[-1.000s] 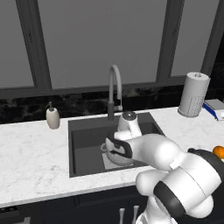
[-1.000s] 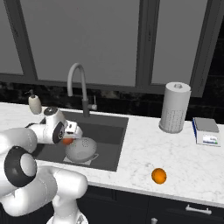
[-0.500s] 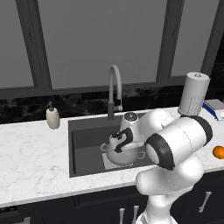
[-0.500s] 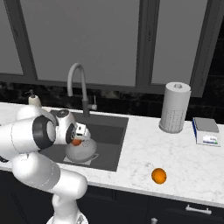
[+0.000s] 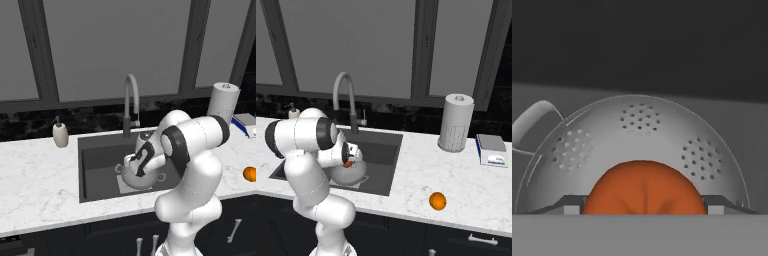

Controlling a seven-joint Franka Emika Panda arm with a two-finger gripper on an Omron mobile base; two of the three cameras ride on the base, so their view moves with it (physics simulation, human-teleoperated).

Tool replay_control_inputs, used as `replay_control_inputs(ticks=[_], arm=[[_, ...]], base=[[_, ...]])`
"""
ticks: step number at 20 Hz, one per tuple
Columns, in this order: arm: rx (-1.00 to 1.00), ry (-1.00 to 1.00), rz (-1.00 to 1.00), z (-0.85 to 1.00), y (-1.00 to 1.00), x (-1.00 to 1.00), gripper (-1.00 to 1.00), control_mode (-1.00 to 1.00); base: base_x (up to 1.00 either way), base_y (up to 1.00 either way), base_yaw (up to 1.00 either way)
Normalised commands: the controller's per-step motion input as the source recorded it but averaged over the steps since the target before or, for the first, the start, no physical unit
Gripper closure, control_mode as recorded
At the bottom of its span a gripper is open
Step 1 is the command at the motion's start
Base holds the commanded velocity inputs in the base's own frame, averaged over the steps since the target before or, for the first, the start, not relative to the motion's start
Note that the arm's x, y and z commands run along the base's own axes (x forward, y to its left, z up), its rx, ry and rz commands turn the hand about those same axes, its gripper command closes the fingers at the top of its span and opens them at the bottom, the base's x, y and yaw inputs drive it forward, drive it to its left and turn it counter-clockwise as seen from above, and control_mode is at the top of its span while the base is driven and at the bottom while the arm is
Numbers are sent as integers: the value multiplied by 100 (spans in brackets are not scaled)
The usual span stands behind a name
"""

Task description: Put the colander in the sink, put the orange, orange in the colander, and turn on the sink faucet and pour water over the colander.

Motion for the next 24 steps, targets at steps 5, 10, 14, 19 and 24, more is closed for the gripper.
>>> replay_control_inputs(ticks=[5, 10, 14, 19, 24], arm=[[0, 2, 0, -37, 0, 17, 100, -100], [0, 3, 0, -37, 0, 0, 100, -100], [0, 1, 0, -26, 0, 0, 100, -100], [0, 0, 0, -4, 0, 0, -100, -100], [0, 0, 0, 1, 0, 0, -100, -100]], base=[[0, 0, 0], [0, 0, 0], [0, 0, 0], [0, 0, 0], [0, 0, 0]])
